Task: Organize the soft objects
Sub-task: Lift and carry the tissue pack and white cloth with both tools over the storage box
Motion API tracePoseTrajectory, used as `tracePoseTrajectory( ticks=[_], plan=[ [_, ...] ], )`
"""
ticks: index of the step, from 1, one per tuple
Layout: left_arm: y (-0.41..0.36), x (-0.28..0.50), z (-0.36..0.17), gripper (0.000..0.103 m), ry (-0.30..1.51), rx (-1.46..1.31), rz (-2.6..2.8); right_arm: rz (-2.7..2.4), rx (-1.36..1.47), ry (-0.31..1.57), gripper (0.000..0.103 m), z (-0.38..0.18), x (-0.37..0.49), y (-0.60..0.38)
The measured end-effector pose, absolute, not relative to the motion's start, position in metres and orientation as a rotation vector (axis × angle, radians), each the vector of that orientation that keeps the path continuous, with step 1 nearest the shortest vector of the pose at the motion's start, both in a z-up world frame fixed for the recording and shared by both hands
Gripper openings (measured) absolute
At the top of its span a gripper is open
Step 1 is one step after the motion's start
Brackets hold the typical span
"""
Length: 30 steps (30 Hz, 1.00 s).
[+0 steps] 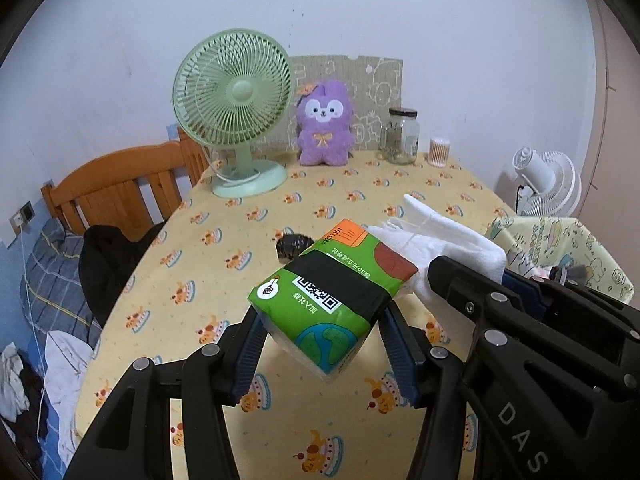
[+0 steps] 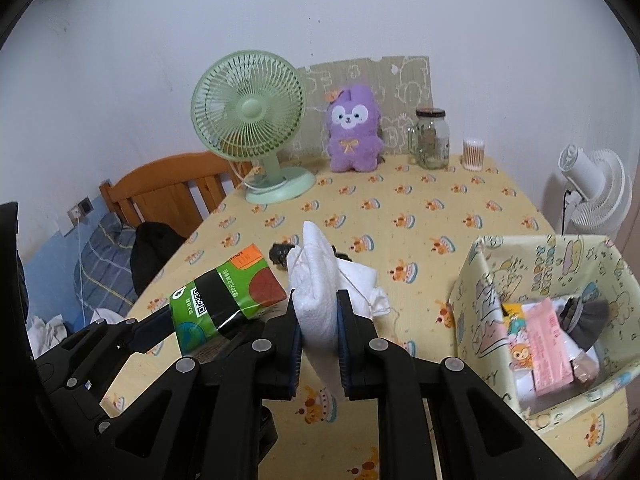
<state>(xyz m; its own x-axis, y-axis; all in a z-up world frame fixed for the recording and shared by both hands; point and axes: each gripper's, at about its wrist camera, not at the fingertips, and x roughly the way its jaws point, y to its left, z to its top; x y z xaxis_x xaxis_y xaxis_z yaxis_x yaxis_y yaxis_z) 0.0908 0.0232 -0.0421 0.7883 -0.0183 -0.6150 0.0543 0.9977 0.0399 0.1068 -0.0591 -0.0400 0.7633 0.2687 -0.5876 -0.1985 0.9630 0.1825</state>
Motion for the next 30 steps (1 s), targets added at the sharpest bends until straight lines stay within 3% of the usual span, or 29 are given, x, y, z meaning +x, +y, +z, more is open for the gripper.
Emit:
tracePoseTrajectory(
  ticks=[30],
  plan=[
    [-0.042, 0.107, -0.012, 0.058, 0.591, 0.064, -0.060, 0.185, 0.093, 0.562, 0.018, -0.006, 0.115, -0.123]
  ],
)
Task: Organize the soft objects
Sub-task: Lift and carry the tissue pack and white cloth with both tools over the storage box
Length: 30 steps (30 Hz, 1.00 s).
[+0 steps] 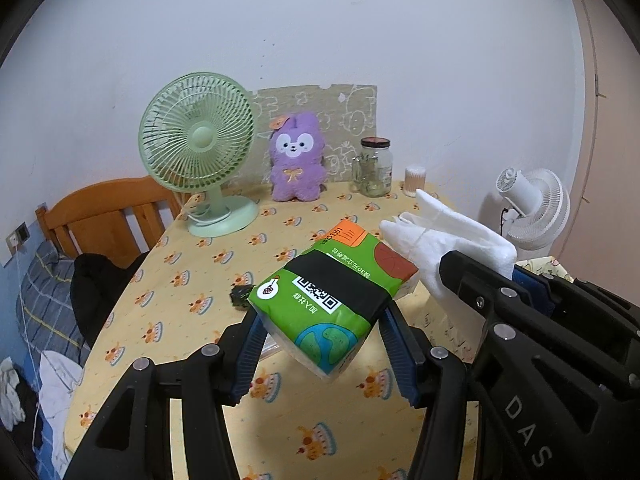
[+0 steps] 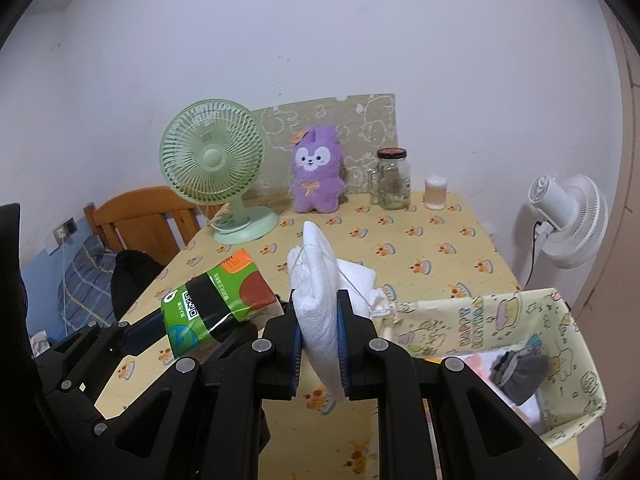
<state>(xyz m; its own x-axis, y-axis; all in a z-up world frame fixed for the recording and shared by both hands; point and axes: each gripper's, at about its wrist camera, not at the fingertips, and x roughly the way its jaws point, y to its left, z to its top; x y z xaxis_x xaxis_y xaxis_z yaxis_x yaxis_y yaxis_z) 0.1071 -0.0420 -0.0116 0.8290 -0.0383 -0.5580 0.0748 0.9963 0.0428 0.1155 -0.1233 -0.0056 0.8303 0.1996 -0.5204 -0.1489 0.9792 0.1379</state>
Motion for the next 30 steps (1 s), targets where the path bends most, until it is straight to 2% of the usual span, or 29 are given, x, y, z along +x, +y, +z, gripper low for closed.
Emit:
tracePoseTrajectory(
  ticks=[30],
  plan=[
    [-0.139, 0.124, -0.016, 0.058, 0.589, 0.135, -0.246, 0.021, 0.127, 0.541, 0.018, -0.009, 0.108, -0.220]
  ],
)
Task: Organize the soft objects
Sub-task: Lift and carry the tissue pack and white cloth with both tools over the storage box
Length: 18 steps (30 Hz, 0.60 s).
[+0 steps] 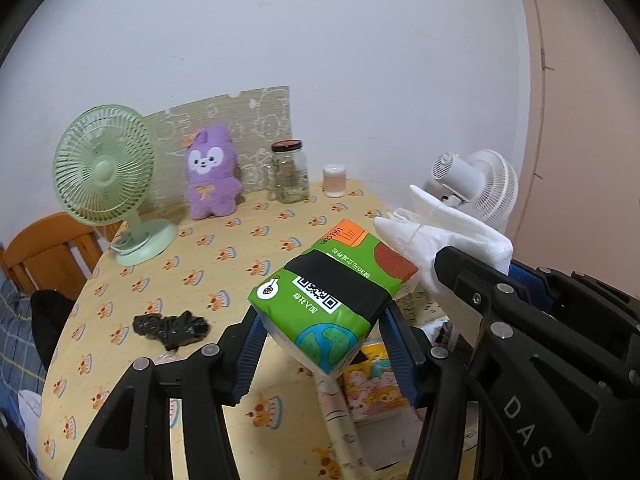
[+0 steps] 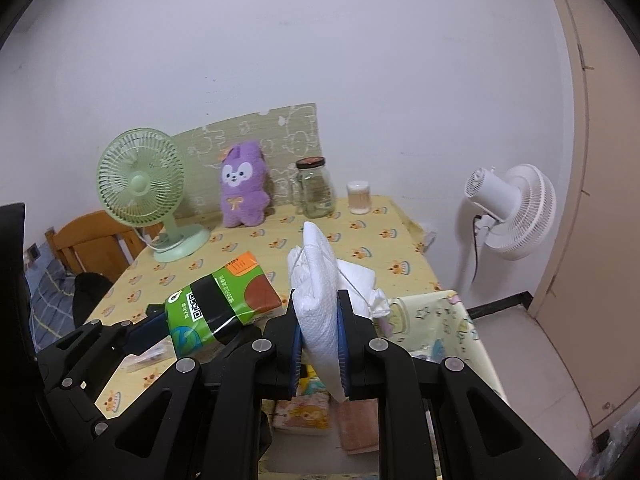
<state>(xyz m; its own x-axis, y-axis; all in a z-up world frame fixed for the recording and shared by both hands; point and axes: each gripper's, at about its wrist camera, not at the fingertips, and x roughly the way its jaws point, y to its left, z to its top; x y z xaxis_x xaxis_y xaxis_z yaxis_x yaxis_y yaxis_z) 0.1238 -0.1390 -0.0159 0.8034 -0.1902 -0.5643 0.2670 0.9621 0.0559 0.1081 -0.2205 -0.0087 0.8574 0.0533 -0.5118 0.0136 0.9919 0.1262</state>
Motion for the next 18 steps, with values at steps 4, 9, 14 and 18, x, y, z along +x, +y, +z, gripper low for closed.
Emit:
tracePoseTrajectory(
  ticks=[4, 9, 14, 18],
  plan=[
    [-0.152, 0.127, -0.020, 0.058, 0.599, 0.152, -0.272, -0.005, 0.136, 0.548, 0.018, -0.013, 0.109, -0.234],
    [-0.165, 0.130, -0.026, 0.058, 0.616, 0.168, -0.299, -0.032, 0.148, 0.562, 0.018, -0.019, 0.108, -0.246],
    [-0.178, 0.133, -0.033, 0.059, 0.633, 0.188, -0.326, -0.061, 0.160, 0.582, 0.018, -0.027, 0.108, -0.258],
    [-0.185, 0.135, -0.038, 0.064, 0.656, 0.203, -0.345, -0.080, 0.171, 0.596, 0.018, -0.033, 0.108, -0.266]
  ],
)
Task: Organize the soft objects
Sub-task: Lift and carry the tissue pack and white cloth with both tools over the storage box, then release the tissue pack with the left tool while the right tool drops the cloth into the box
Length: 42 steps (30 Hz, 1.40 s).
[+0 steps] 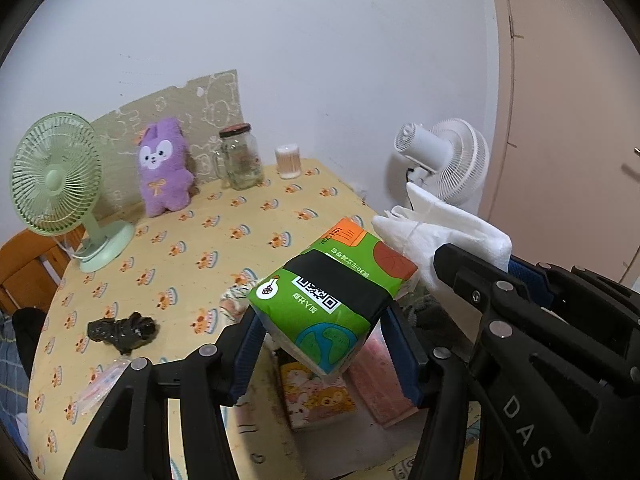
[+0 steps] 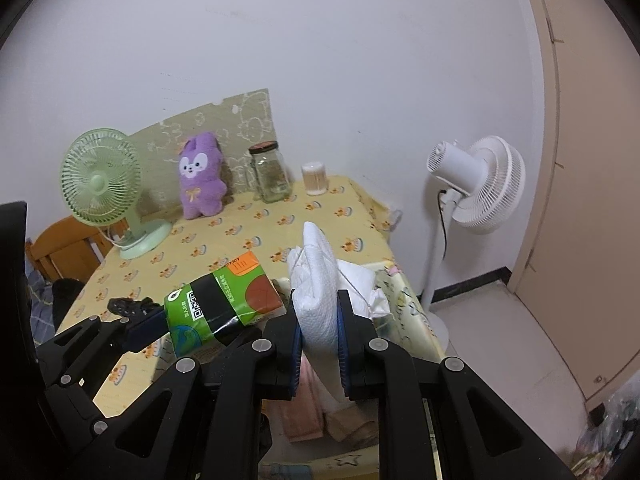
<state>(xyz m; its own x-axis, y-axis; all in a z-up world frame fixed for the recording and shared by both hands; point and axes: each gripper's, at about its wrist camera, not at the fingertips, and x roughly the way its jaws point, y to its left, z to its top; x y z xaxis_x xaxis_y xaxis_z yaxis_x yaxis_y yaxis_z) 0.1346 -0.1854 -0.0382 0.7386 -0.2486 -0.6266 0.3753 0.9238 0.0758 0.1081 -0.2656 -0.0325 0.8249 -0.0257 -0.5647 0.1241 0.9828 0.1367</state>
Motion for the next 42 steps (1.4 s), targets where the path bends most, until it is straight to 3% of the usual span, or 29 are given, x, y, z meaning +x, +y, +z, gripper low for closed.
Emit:
tracePoseTrajectory(
  ticks=[6, 22, 25, 26, 27, 31, 33, 42],
  plan=[
    [-0.191, 0.135, -0.043, 0.080, 0.680, 0.225, -0.341, -0.088, 0.188, 0.610, 0.018, -0.040, 0.111, -0.272],
    [-0.185, 0.134, -0.052, 0.086, 0.708, 0.282, -0.324, -0.050, 0.222, 0.695, 0.020, -0.062, 0.133, -0.264],
    [-0.183, 0.133, -0.053, 0.086, 0.714, 0.281, -0.327, -0.053, 0.235, 0.732, 0.043, -0.064, 0.135, -0.263],
    [-0.182, 0.132, -0.052, 0.086, 0.712, 0.281, -0.329, -0.054, 0.239, 0.728, 0.058, -0.064, 0.133, -0.263],
    [-0.182, 0.130, -0.051, 0.086, 0.707, 0.279, -0.333, -0.057, 0.242, 0.721, 0.067, -0.064, 0.132, -0.262],
    [-0.180, 0.125, -0.048, 0.088, 0.698, 0.270, -0.344, -0.066, 0.237, 0.698, 0.074, -0.059, 0.123, -0.260],
    [-0.179, 0.123, -0.046, 0.093, 0.690, 0.267, -0.347, -0.062, 0.243, 0.699, 0.085, -0.056, 0.120, -0.259],
    [-0.169, 0.111, -0.035, 0.098, 0.647, 0.249, -0.356, -0.078, 0.217, 0.651, 0.095, -0.040, 0.102, -0.250]
  ],
)
